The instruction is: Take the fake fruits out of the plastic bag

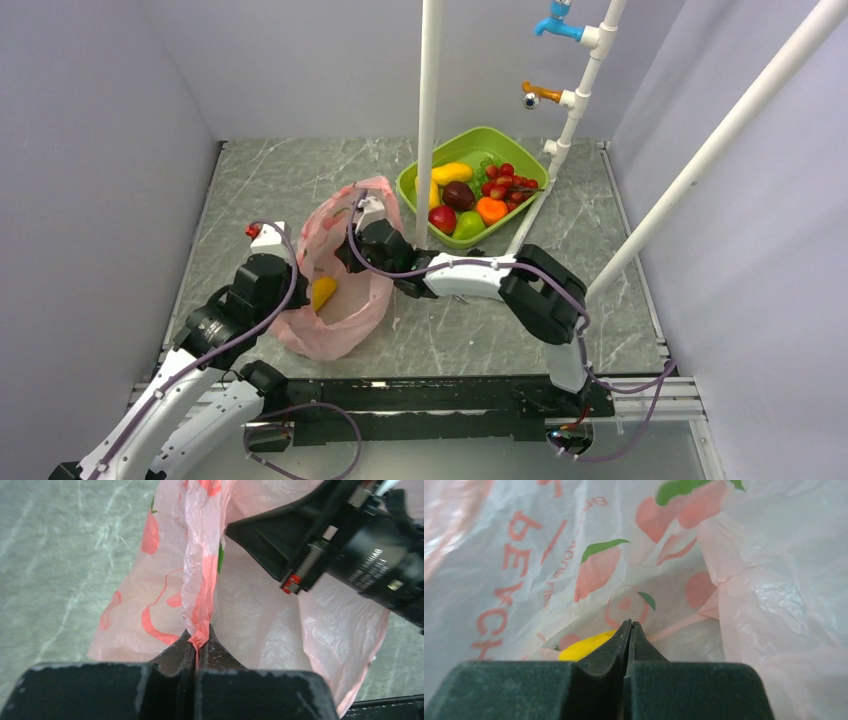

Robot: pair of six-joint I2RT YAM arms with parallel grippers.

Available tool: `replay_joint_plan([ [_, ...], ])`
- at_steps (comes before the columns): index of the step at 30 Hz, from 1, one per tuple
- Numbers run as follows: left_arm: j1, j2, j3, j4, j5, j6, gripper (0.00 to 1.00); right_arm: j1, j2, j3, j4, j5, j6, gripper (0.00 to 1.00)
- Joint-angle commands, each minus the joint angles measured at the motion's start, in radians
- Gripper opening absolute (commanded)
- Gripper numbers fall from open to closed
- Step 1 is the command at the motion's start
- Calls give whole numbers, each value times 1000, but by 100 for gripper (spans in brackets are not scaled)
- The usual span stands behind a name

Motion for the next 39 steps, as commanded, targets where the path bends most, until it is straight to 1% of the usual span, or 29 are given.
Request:
replay_joint_plan([
  [1, -3, 15, 98, 51, -63, 160, 0, 3, -102, -61, 32, 8, -97, 0],
  [4, -2, 20, 145, 71, -64, 210, 0, 3, -151, -98, 51, -6, -107, 0],
  [6, -2, 14, 149, 90, -49, 231, 0, 7, -176, -110, 53, -20, -109, 0],
  [11, -2, 7, 41, 126, 7, 233, 0, 38, -211, -110, 37, -59, -138, 0],
  [13, -3, 17, -11, 148, 22, 263, 0, 49, -219, -125, 38, -67, -133, 0],
  [15, -2, 40, -47, 160, -8, 308, 0, 51, -228, -146, 49, -76, -115, 0],
  [16, 1, 56, -37, 137, -20, 307, 0, 51, -231, -151, 49, -79, -112, 0],
  [18, 3, 74, -15, 141, 22, 369, 0, 51, -235, -161, 39, -92, -106, 0],
  [21, 2, 73, -12, 164, 73, 409, 0, 52, -249, -179, 34, -108, -111, 0],
  [23, 3, 63, -20, 166, 117, 412, 0, 55, -252, -187, 24, -117, -133, 0],
  [24, 2, 57, -24, 161, 131, 399, 0, 59, -240, -179, 7, -118, -147, 3],
  [27, 3, 22, -33, 138, 143, 324, 0, 74, -188, -175, -9, -158, -156, 11],
  [29, 3, 2, -40, 108, 114, 219, 0, 92, -163, -200, 29, -183, -145, 19],
  [30, 3, -2, -40, 77, 104, 144, 0, 106, -154, -219, 55, -186, -138, 26],
  [32, 1, -12, -62, 32, 126, -2, 0, 138, -133, -243, 107, -195, -131, 31],
  [35, -2, -44, -158, 41, 172, -208, 0, 166, -106, -270, 160, -199, -125, 39],
  [37, -1, -69, -229, 72, 195, -272, 0, 171, -98, -305, 209, -199, -115, 45],
  [39, -2, -88, -261, 44, 180, -319, 0, 170, -98, -330, 224, -179, -109, 53],
])
